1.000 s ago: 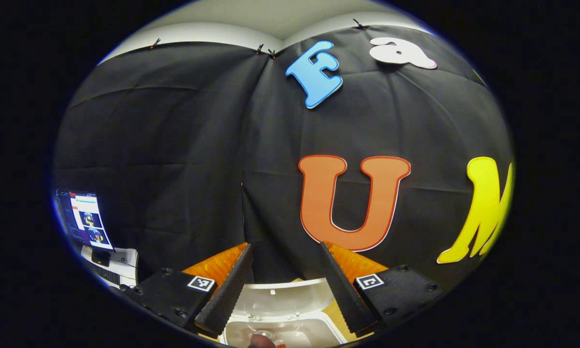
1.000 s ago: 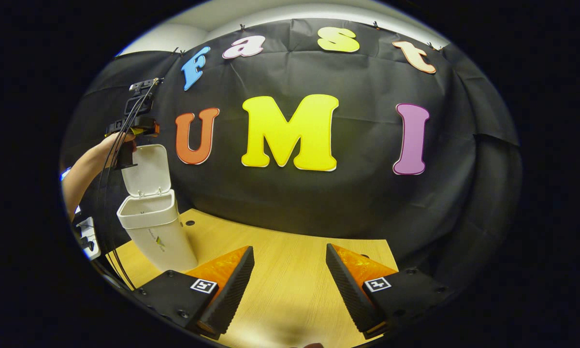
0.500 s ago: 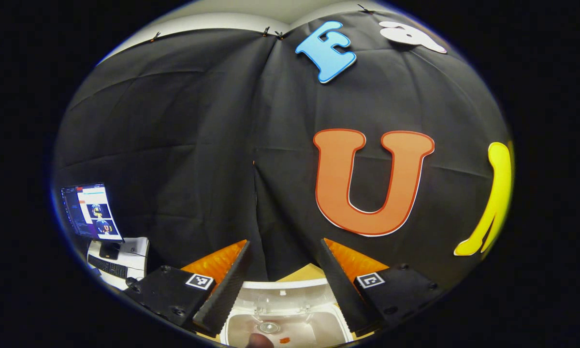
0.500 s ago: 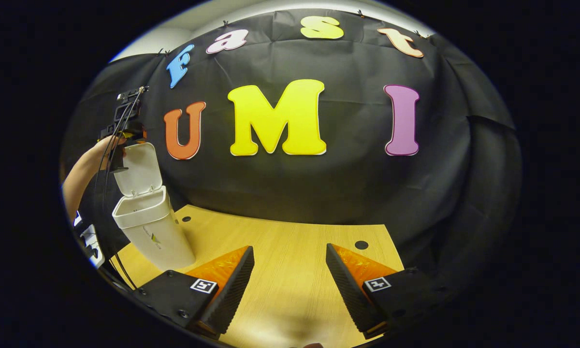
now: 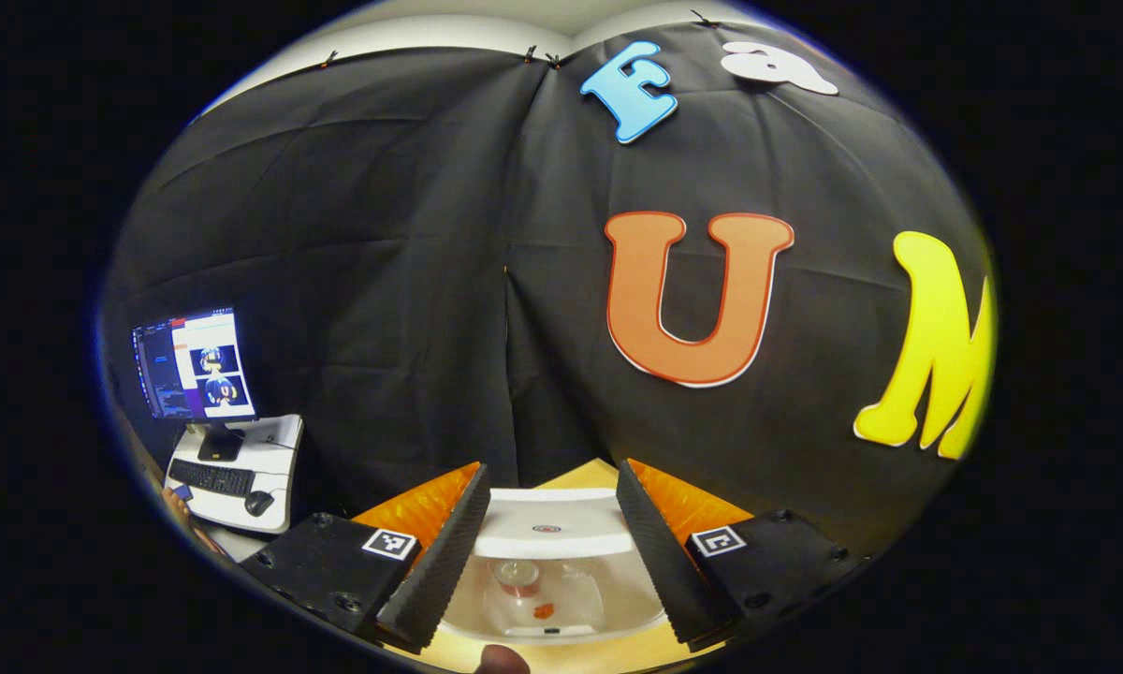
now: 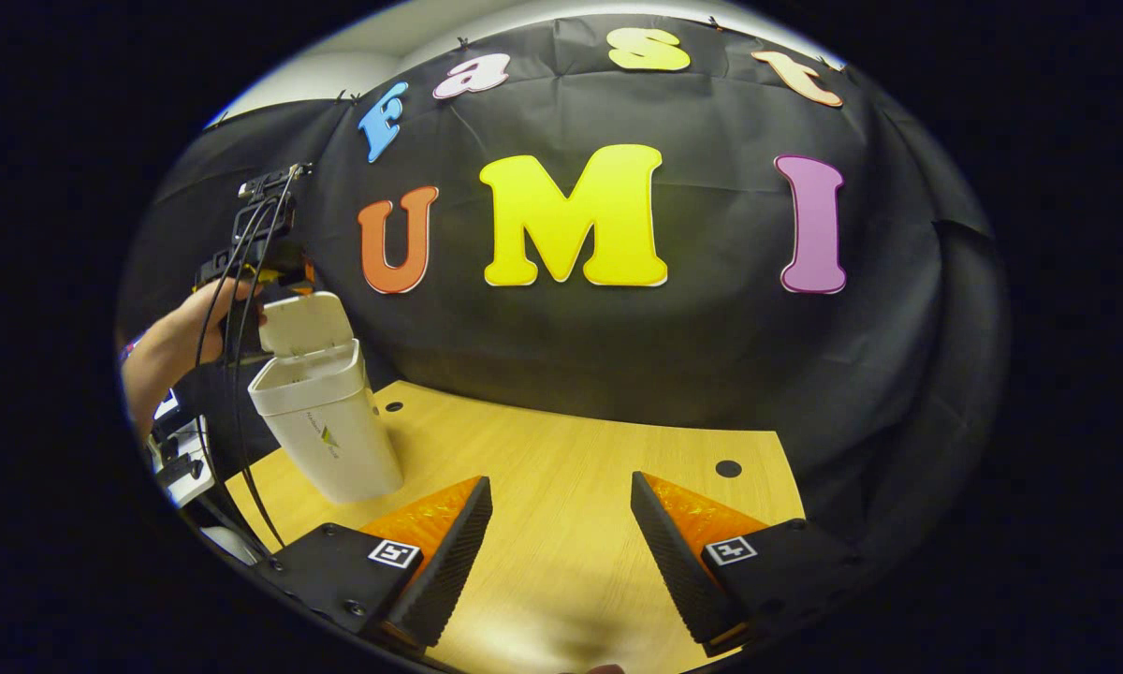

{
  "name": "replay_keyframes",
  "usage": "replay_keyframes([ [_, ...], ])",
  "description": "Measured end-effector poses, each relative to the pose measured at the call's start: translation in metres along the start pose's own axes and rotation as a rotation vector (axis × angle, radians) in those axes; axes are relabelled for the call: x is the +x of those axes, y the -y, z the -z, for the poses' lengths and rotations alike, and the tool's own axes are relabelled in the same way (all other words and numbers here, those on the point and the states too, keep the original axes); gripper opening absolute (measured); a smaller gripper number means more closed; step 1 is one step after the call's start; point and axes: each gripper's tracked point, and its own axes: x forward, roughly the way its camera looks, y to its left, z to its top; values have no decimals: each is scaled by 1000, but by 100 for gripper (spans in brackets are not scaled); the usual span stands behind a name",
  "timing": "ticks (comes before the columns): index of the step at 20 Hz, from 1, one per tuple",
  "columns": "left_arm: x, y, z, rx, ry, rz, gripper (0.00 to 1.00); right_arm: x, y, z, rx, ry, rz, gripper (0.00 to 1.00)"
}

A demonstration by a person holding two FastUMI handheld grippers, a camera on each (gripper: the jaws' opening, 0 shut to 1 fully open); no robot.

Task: Press the lid of the desktop garbage bin to open it, pick up the crumpled paper on the desktop and throw it into the bin, then pick up the pop can on the desktop and drop it into the bin, and finally close the garbage bin lid.

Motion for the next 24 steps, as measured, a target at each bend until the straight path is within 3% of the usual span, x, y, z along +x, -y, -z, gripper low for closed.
replay_keyframes([
  [4,-14,-3,28,-2,3,7,91,-1,-5,6,-25,-12,-27,94],
  [16,-10,3,101,46,-96,3,93,0,-4,-2,-83,6,6,94],
  [19,-8,8,99,99,-56,8,92,2,-11,-1,-83,25,8,94],
  [24,-5,8,105,59,47,57,91,0,-12,1,-71,31,24,94],
])
